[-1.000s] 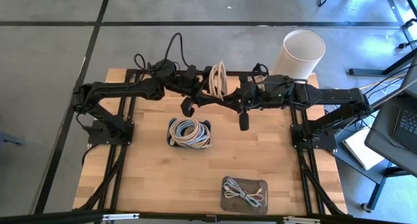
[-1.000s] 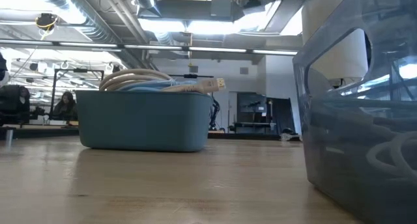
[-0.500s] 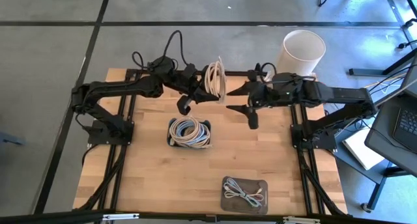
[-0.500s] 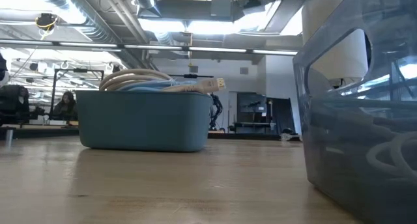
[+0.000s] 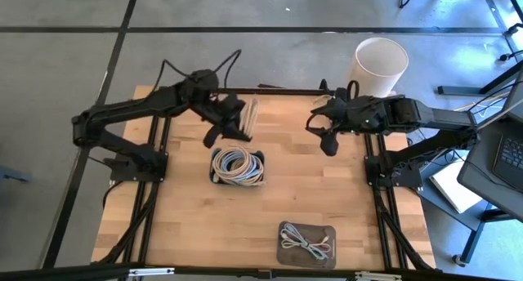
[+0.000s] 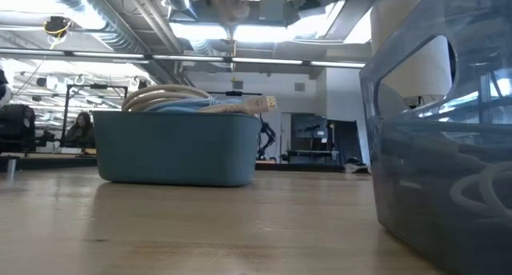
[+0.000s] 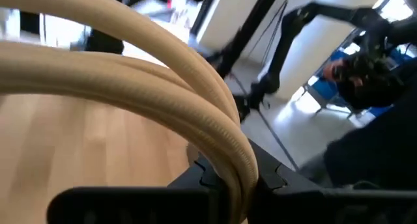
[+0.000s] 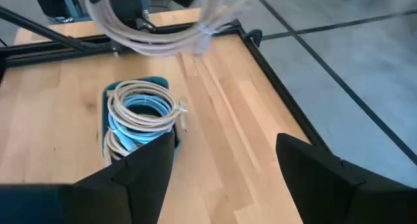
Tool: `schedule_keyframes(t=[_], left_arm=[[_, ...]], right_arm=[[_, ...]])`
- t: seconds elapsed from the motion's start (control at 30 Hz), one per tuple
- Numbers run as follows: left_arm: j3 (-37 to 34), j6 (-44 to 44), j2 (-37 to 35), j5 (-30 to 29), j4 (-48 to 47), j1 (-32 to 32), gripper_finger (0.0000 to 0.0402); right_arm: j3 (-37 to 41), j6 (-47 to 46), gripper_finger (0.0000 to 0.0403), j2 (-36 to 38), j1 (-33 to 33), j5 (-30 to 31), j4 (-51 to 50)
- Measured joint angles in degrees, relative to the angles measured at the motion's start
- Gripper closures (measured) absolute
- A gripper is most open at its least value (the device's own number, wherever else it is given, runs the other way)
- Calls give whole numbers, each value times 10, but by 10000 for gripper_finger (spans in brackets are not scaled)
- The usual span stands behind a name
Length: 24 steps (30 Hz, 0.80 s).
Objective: Pick & Place USB Port
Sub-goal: Put the brown HDMI cable into the blue bin
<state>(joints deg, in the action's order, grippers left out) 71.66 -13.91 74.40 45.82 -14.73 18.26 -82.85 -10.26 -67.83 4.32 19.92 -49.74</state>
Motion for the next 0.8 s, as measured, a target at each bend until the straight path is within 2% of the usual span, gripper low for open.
schedule_keyframes(t=[0.17, 0.33, 0.57, 0.8], left_arm=[[0, -5, -26, -11, -146, -4, 383], [0, -5, -26, -50, -259, -27, 383], [0, 8, 7, -97, -295, -49, 383], [0, 39, 91, -103, -361, -86, 383]], right_arm=[[0, 14, 137, 0, -1, 6, -1], [0, 17, 138, 0, -2, 21, -3], [0, 17, 138, 0, -2, 33, -3], [0, 3, 138, 0, -2, 34, -3]])
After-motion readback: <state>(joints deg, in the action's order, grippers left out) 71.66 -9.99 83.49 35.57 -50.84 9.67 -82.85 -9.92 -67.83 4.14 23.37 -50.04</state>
